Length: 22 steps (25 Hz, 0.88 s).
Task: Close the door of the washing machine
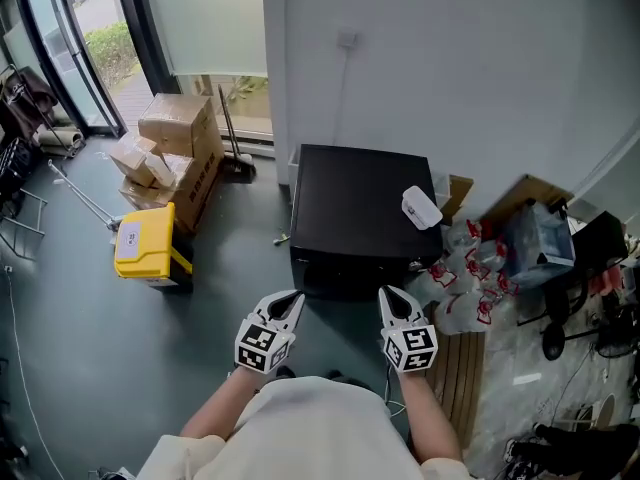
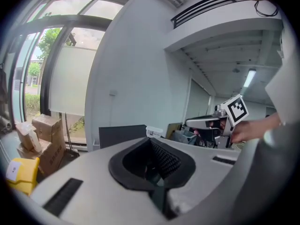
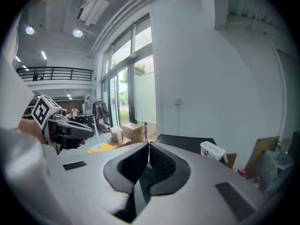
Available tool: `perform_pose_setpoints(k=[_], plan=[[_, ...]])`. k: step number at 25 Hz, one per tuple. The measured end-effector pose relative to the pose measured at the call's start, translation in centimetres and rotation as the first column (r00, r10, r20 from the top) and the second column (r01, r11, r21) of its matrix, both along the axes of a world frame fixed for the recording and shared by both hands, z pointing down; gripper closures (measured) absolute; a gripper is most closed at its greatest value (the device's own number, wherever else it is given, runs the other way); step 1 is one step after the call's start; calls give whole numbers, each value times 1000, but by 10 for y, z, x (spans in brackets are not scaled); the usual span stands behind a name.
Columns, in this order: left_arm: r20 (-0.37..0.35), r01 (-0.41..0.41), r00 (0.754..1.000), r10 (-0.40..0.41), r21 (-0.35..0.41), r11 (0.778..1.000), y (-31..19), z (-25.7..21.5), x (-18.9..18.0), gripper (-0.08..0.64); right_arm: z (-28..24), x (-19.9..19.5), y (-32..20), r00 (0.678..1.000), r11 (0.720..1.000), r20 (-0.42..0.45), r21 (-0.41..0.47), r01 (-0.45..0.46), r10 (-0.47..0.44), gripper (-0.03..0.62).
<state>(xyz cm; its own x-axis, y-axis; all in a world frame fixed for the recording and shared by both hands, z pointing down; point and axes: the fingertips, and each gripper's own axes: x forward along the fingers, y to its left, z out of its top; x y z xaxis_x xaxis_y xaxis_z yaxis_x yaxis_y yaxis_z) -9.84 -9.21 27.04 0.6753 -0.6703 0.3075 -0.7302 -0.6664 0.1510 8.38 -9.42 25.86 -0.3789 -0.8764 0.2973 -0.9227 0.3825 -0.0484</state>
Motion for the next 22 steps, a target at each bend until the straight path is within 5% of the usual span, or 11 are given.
perform_pose_setpoints(k=[22], plan=[[26, 24, 999, -26, 93, 995, -2, -53, -17, 551, -59, 7, 24, 999, 990, -8, 133, 52, -51, 561]])
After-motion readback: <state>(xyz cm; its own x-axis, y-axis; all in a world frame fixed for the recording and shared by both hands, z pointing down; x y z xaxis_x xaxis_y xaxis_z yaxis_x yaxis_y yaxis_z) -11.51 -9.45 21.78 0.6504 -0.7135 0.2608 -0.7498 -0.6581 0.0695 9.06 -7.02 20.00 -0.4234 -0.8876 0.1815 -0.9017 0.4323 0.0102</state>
